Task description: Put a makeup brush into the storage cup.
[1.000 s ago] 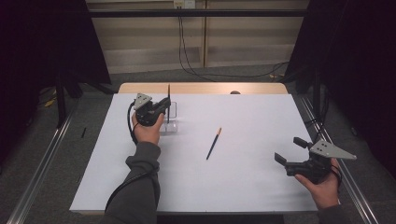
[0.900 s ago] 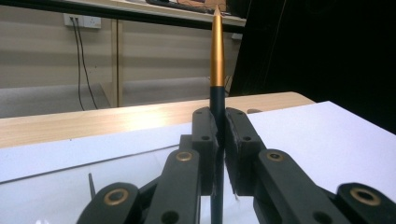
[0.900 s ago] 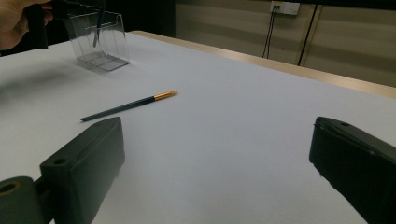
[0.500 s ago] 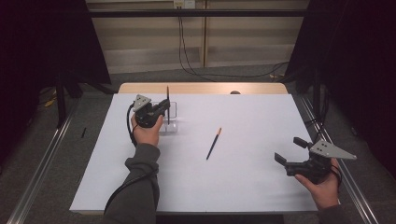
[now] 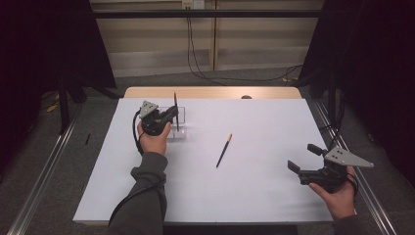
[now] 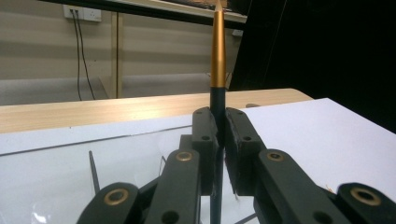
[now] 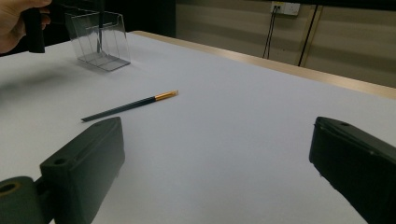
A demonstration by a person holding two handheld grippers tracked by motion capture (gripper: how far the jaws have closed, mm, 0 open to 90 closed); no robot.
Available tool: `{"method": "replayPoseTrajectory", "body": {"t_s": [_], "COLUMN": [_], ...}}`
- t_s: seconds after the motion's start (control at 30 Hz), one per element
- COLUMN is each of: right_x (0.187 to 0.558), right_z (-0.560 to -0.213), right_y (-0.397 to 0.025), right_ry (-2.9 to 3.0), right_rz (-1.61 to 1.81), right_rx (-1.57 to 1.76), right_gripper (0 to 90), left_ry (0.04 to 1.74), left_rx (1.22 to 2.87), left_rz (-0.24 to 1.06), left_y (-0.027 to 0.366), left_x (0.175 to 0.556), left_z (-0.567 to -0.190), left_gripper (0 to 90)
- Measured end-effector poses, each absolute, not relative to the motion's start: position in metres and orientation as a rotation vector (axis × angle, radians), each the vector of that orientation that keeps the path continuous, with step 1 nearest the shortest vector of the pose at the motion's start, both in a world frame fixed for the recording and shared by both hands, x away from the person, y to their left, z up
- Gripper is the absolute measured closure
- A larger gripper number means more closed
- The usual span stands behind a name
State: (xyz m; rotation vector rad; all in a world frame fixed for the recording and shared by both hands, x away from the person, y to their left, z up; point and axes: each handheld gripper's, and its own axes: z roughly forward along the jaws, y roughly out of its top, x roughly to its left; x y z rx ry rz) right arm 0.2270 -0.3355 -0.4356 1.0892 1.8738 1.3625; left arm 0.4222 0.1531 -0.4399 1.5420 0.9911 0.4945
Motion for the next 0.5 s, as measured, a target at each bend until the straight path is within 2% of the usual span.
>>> {"method": "replayPoseTrajectory", "body": {"t_s": [0.5], "right_x": [0.2265], "right_z": [-0.4352], "right_y": [-0.3353], "right_ry": [1.875], "right_rz": [1.364], "right_rx": [1.09], "right_gripper": [2.9], "left_ry": [1.003], "left_rx": [1.548], "left_rz": [0.492], "left_y": [0.1536], "left_x": [0.4192], "left_z": [-0.4442], "left_gripper": [83.0]}}
